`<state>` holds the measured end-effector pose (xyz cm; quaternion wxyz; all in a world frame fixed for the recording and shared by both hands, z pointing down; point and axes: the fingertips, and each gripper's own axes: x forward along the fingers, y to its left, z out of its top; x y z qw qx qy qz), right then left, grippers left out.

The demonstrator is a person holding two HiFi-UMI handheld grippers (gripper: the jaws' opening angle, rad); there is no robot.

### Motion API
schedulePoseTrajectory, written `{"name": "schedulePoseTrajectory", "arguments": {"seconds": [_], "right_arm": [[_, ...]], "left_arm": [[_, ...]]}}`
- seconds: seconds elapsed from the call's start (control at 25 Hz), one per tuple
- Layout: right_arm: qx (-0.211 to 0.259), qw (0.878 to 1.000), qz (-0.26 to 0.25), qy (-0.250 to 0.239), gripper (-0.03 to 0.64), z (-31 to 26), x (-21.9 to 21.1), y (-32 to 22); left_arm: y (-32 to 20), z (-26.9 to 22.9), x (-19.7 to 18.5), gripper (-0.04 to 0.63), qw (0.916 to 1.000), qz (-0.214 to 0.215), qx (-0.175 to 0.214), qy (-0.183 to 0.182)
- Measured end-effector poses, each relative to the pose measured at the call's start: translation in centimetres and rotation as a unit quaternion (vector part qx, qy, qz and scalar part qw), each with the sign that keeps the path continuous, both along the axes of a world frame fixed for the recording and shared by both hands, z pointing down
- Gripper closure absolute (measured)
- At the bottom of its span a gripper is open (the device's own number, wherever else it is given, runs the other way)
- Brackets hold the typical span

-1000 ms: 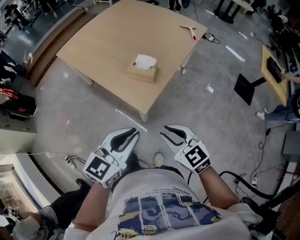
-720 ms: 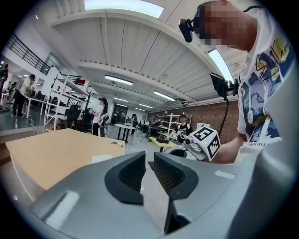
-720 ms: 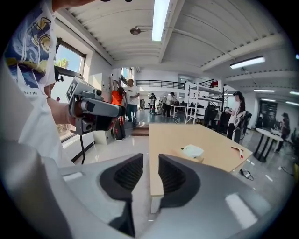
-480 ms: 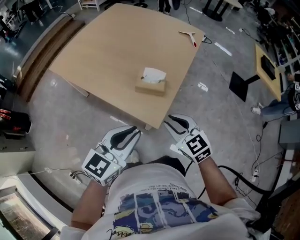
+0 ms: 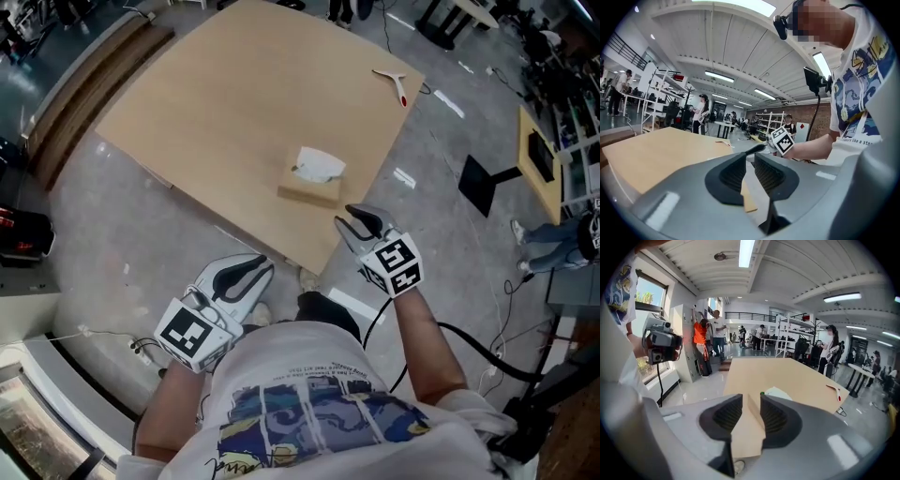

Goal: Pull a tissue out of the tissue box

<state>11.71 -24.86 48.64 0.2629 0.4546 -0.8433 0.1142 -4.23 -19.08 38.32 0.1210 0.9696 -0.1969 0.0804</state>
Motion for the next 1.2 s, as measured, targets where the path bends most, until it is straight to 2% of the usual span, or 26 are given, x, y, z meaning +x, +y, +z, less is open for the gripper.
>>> {"name": "schedulePoseTrajectory", "arguments": {"seconds": [0.28,0.56,0.96,1.2], "right_arm": [[-0.024,0.999,-0.031,0.000,0.502,2.5,3.1,-5.3],[-0.051,0.997,-0.044,-0.029,0.492,5.1,5.3,-10.1],[-0.090,0.991,-0.078,-0.056,0.492,8.3,5.3,-14.1],[-0.128,0.984,-0.096,-0.082,0.492,10.3,4.5,-15.3]], "left_arm": [[-2.3,-0.1,2.5,0.534,0.9991,-0.040,-0.009,-0.006],[-4.3,0.2,5.1,0.534,0.9971,-0.073,-0.014,-0.019],[-5.6,0.3,5.7,0.534,0.9905,-0.132,-0.016,-0.037],[-5.8,0.6,5.5,0.534,0.9856,-0.161,-0.022,-0.045]]}}
